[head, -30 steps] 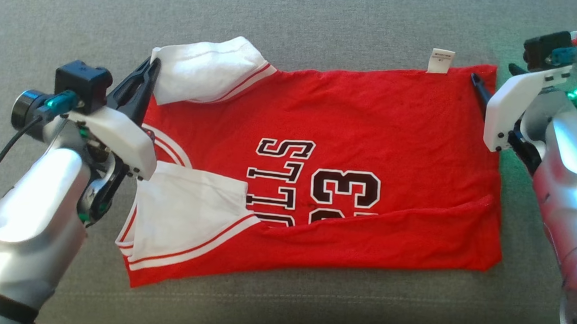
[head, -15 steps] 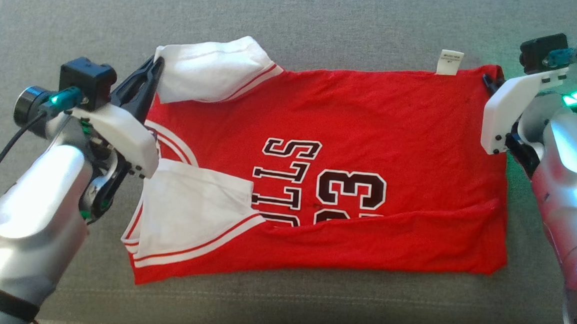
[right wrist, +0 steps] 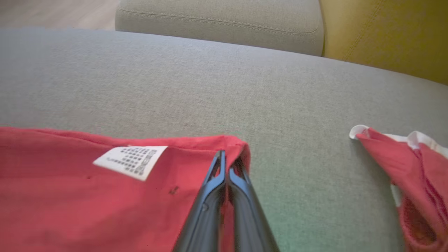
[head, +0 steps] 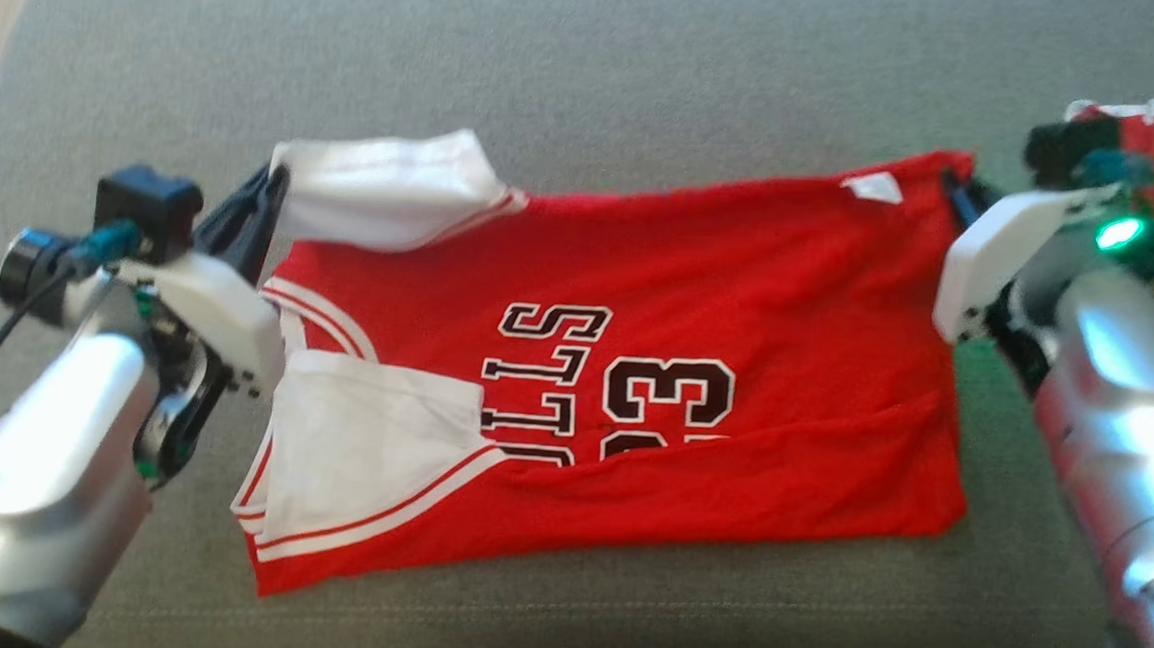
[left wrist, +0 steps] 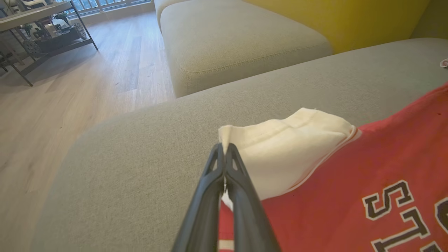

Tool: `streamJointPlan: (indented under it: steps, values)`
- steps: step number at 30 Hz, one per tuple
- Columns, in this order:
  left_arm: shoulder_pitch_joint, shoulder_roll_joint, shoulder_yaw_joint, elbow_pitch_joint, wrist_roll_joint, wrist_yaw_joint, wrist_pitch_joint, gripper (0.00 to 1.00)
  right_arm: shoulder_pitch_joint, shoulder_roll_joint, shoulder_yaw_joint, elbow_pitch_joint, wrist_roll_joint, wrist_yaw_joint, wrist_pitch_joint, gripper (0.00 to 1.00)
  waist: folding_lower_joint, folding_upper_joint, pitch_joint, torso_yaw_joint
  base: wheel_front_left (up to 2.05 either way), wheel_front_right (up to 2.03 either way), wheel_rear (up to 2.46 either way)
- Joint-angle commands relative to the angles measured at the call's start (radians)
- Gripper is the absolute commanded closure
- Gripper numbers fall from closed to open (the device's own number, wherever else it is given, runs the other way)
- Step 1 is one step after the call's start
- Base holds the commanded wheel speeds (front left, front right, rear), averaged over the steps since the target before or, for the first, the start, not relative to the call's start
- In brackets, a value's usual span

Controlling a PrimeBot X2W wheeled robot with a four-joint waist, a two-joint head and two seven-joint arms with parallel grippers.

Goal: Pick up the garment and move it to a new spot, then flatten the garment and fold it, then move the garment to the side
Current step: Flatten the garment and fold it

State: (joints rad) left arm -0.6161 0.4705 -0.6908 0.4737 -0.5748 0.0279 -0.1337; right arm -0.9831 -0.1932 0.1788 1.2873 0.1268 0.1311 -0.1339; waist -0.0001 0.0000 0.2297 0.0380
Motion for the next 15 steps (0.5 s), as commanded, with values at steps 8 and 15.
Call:
streamJointPlan:
  steps: [8, 15]
  values:
    - [0.071, 0.099, 0.053, -0.046, -0.029, 0.028, -0.015, 1.0, 0.115, 0.023, 0.145, -0.114, 0.145, 0.0, 0.019, 1.0, 0.0001, 0.0, -0.106, -0.041, 0.0, 0.0, 0.0]
    - [0.181, 0.147, 0.042, -0.109, -0.041, 0.056, 0.005, 1.0, 0.232, -0.055, 0.267, -0.269, 0.293, 0.0, 0.117, 1.0, 0.0001, 0.0, -0.172, -0.057, 0.0, 0.0, 0.0]
